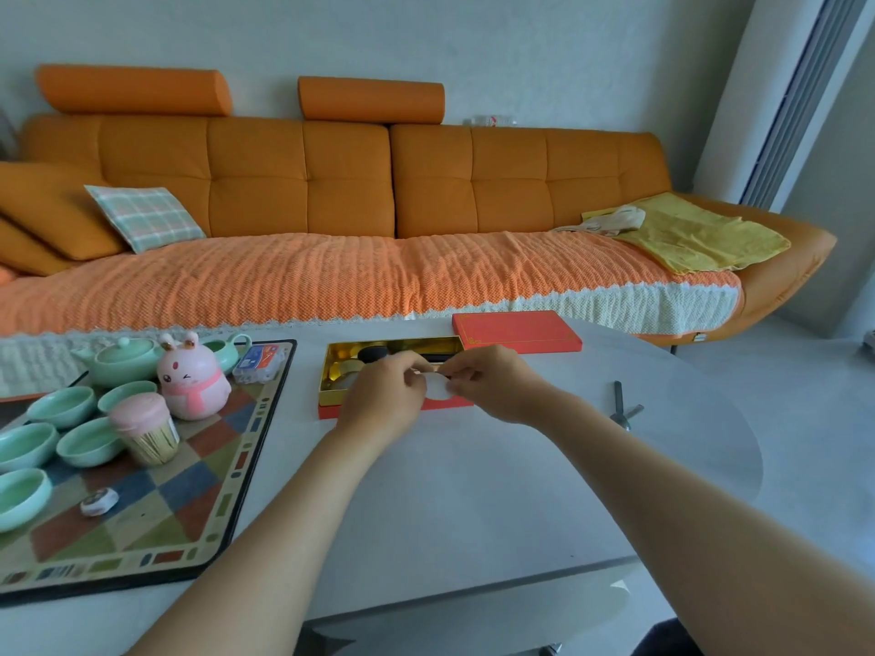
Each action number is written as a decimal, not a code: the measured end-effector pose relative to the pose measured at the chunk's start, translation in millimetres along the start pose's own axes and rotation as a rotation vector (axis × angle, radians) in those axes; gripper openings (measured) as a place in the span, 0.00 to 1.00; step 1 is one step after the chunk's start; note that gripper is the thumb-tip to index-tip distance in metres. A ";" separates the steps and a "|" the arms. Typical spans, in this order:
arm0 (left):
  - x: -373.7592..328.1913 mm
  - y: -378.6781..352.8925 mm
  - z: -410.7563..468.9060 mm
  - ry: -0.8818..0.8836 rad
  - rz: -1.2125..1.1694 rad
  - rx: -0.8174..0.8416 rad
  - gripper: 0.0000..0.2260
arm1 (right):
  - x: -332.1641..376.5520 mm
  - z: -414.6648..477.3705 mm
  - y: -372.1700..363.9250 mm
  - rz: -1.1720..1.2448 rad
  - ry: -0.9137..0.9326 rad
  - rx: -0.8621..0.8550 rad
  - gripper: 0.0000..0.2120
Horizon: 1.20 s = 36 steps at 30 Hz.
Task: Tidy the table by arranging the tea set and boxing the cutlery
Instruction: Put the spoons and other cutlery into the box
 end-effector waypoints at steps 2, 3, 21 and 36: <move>14.9 11.6 8.5 0.088 -0.049 -0.028 0.10 | 5.6 4.0 2.0 0.017 0.015 -0.009 0.11; 23.9 15.8 12.3 0.132 -0.074 -0.035 0.10 | 8.7 5.4 1.7 0.001 0.037 -0.001 0.11; 74.0 34.6 48.8 0.210 -0.238 -0.127 0.05 | 19.3 54.9 -31.9 -0.011 0.125 -0.104 0.14; 60.2 -3.3 44.1 -0.205 0.251 0.072 0.17 | -1.7 84.0 -59.4 -0.308 0.008 -0.025 0.18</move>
Point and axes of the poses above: each hand's wrist, its own z-axis towards the middle knuckle, its own y-axis out of the back of the hand, x = y × z, the point moved 9 cm from there along z, towards the middle knuckle, and after that the axes turned 9 degrees about -x, right-handed, at the moved point
